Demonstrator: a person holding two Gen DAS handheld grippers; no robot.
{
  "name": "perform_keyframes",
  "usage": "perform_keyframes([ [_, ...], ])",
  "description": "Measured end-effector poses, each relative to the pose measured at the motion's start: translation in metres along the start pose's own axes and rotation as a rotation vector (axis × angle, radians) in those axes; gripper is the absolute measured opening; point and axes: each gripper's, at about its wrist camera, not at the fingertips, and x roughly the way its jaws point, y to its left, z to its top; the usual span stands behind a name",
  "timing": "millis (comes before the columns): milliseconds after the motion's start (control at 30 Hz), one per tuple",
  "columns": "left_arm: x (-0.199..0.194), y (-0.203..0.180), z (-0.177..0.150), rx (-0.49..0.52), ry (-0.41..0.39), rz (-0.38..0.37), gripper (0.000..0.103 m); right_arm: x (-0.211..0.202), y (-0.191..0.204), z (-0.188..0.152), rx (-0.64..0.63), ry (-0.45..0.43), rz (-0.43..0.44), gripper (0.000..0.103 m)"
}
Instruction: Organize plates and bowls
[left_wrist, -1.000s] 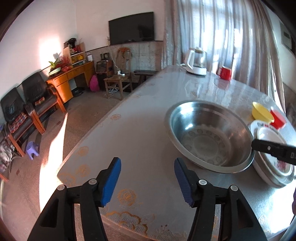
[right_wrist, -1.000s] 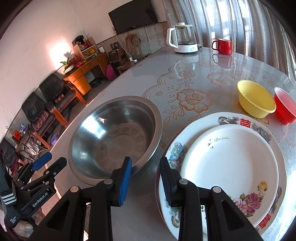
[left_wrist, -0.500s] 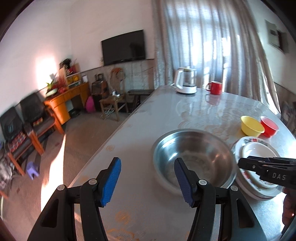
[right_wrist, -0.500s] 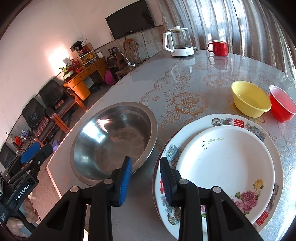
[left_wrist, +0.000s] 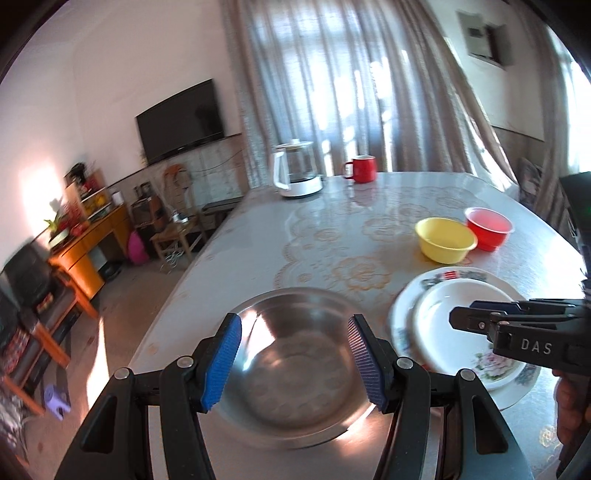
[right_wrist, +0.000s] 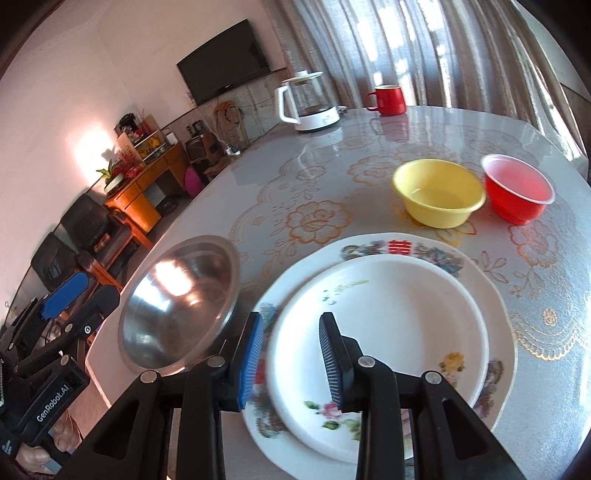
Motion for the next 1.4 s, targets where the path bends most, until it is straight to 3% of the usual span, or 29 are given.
perform_keyframes([
  [300, 0.010, -0.041, 0.018, 0.097, -0.007, -0.054, 0.061, -0.010, -0.036, 0.003, 0.081, -0.030, -0.035, 0.031],
  [833, 0.044, -0.084, 0.036, 0.177, 0.026, -0.105, 0.061, -0.018, -0.083, 0.014, 0.163, -0.052, -0.094, 0.031],
  [1233, 0.101, -0.094, 0.071, 0.086, 0.177, -0.219, 0.060, -0.001, -0.132, 0.043, 0.258, -0.063, -0.127, 0.031],
  [1400, 0.131, -0.099, 0.090, 0.023, 0.244, -0.279, 0.047, 0.008, -0.149, 0.055, 0.298, -0.067, -0.120, 0.031],
])
